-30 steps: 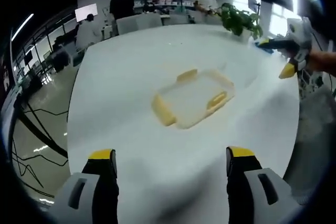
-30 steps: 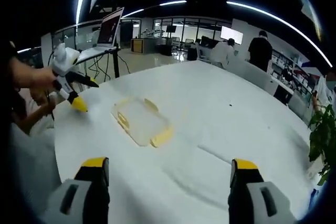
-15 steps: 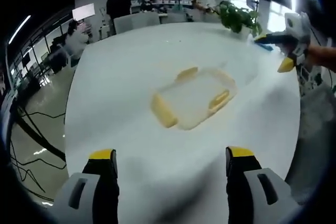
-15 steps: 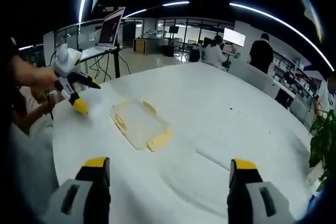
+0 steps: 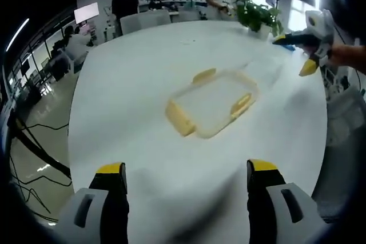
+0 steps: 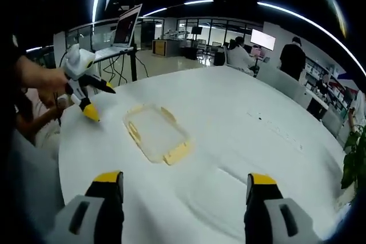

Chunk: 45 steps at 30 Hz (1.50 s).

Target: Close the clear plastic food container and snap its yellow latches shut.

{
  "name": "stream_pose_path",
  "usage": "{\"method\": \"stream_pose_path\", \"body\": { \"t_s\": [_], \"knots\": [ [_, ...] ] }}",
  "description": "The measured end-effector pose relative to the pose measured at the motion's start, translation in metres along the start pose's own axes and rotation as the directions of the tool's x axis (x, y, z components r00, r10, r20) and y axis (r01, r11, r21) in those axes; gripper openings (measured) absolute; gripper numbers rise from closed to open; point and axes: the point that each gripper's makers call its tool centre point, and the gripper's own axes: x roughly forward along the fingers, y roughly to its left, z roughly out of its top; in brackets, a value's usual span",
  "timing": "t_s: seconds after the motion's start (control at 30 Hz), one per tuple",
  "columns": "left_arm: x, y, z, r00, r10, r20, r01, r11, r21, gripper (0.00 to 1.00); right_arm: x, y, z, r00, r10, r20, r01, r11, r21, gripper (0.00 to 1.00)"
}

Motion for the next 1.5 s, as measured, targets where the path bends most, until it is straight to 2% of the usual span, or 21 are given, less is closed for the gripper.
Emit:
{"method": "stream_pose_path", "body": {
  "t_s": [0.13,0.23,0.4,0.5,0.6,0.77,0.87,0.9,1.0,1.1,1.2,1.4,1.5],
  "knots": [
    [0.003,0.001,0.001,1.0,-0.011,-0.004,0.011,1.0,0.003,0.82,0.0,0.001,0.001,1.0,0.02,0.001,-0.02,1.0,-0.017,0.84],
    [0.007,0.002,0.001,1.0,-0.021,-0.008,0.021,0.999,0.025,0.82,0.002,0.005,0.001,0.999,0.042,-0.006,-0.043,0.997,-0.069,0.83],
    [0.012,-0.001,0.001,0.999,-0.052,-0.015,0.053,0.996,0.066,0.84,0.005,0.009,-0.005,0.997,0.061,-0.041,-0.066,0.991,-0.117,0.77],
    [0.013,-0.003,0.0,0.997,-0.068,-0.023,0.07,0.995,0.077,0.84,0.006,0.015,-0.007,0.995,0.087,-0.044,-0.091,0.99,-0.105,0.73],
    [0.013,-0.005,-0.001,0.996,-0.085,-0.03,0.088,0.991,0.1,0.83,0.007,0.02,-0.009,0.993,0.107,-0.052,-0.112,0.987,-0.112,0.64],
    [0.009,-0.005,-0.005,0.993,-0.109,-0.039,0.113,0.986,0.122,0.75,0.008,0.022,-0.002,0.992,0.116,-0.044,-0.12,0.984,-0.131,0.64],
    [0.008,-0.002,-0.005,0.993,-0.111,-0.042,0.115,0.985,0.131,0.73,0.01,0.023,0.001,0.991,0.126,-0.039,-0.13,0.985,-0.115,0.63],
    [0.008,0.0,-0.005,0.993,-0.106,-0.045,0.111,0.985,0.132,0.72,0.011,0.022,-0.002,0.99,0.128,-0.061,-0.133,0.987,-0.094,0.62],
    [0.009,0.002,-0.002,0.992,-0.119,-0.048,0.124,0.984,0.129,0.72,0.013,0.022,-0.001,0.989,0.134,-0.067,-0.14,0.986,-0.091,0.61],
    [0.011,0.003,0.0,0.99,-0.127,-0.057,0.134,0.979,0.154,0.7,0.016,0.023,-0.001,0.985,0.152,-0.082,-0.162,0.978,-0.133,0.57],
    [0.014,0.0,0.016,0.987,-0.157,-0.022,0.159,0.978,0.137,0.71,0.022,0.023,0.001,0.981,0.159,-0.107,-0.174,0.974,-0.147,0.61],
    [0.021,0.002,0.022,0.984,-0.175,-0.046,0.18,0.966,0.186,0.69,0.031,0.023,0.009,0.977,0.179,-0.118,-0.198,0.965,-0.174,0.6],
    [0.024,0.003,0.025,0.981,-0.187,-0.053,0.193,0.963,0.189,0.69,0.036,0.021,0.01,0.973,0.19,-0.131,-0.214,0.956,-0.201,0.57]
  ]
}}
